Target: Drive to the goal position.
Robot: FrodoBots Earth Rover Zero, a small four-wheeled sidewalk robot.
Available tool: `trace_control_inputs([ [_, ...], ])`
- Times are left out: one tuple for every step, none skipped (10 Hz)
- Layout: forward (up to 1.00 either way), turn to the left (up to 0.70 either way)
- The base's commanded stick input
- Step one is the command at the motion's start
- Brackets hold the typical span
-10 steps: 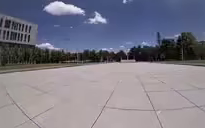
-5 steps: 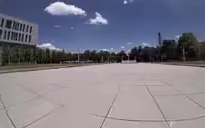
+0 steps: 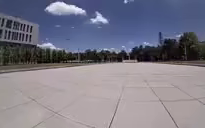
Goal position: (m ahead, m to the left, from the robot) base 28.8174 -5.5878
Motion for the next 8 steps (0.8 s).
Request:
trace_control_inputs([
  [0.50,-0.50],
  [0.50,-0.50],
  [0.50,-0.28],
  [0.50,0.00],
  [0.50,0.00],
  [0.50,0.00],
  [0.50,0.00],
  [0.50,0.00],
])
